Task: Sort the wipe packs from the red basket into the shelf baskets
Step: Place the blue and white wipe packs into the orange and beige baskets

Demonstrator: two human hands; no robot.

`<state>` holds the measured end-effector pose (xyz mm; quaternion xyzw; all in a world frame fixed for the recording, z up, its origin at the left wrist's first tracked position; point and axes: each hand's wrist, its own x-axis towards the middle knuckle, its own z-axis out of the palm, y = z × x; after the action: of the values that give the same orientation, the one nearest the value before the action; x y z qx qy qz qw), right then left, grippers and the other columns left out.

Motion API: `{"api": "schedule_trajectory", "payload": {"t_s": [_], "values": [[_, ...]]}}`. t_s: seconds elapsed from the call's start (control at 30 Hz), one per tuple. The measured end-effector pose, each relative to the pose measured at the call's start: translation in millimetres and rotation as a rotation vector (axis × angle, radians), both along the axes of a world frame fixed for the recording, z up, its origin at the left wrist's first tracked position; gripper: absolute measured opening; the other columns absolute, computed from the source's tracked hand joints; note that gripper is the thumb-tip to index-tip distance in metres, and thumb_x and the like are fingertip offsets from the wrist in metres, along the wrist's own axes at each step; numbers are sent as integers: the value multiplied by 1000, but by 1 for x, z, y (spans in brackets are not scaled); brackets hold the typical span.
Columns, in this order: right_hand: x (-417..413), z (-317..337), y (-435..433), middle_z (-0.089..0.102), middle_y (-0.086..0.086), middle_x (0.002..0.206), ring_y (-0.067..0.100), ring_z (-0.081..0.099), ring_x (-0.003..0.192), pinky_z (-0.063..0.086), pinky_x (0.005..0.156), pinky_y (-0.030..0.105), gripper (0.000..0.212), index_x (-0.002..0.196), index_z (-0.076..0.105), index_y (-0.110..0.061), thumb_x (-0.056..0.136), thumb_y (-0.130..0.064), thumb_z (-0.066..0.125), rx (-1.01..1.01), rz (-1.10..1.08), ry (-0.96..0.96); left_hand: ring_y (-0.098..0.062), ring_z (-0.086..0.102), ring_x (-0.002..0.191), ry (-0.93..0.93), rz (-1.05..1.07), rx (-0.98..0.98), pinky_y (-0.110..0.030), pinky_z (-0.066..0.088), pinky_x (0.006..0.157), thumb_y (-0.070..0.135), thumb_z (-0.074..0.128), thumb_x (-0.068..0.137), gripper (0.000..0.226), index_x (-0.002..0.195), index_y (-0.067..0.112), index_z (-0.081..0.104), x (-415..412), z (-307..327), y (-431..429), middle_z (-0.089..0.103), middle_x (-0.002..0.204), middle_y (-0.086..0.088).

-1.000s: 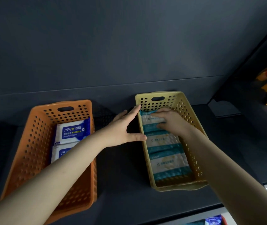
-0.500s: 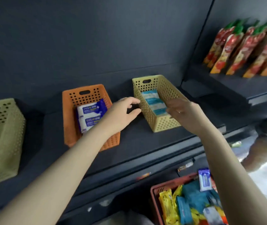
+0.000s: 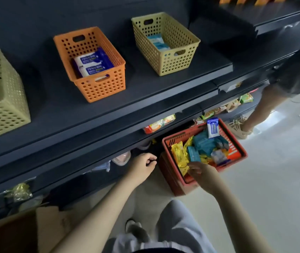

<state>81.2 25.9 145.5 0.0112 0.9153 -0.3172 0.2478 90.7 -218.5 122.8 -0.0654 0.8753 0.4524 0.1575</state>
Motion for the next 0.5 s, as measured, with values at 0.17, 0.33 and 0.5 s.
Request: {"api": "schedule_trajectory", "payload": {"t_s": [0.17, 0.33, 0.5], "values": [[-13, -32, 60, 70, 3, 113, 23, 67, 100, 50, 88, 31, 25, 112, 69, -12, 91, -6, 60, -5, -112, -57, -13, 62, 107, -218, 56, 92, -22, 47, 89, 18, 57, 94, 13, 104, 21, 64, -13, -45, 51, 66, 107, 4], [-69, -72, 134, 71, 12, 110, 31, 65, 103, 43, 81, 29, 20, 107, 71, -6, 92, -7, 58, 39, -163, -119, -17, 62, 110, -332, 130, 65, -25, 46, 93, 18, 56, 95, 20, 112, 11, 65, -59, -89, 116, 67, 115, -4], [-155, -146, 196, 70, 15, 107, 34, 64, 98, 46, 79, 34, 22, 101, 72, -3, 96, -11, 52, 109, -124, -173, -21, 60, 113, -423, 276, 108, -32, 47, 97, 18, 57, 95, 27, 118, 6, 64, -118, -151, 183, 65, 119, -7]]}}
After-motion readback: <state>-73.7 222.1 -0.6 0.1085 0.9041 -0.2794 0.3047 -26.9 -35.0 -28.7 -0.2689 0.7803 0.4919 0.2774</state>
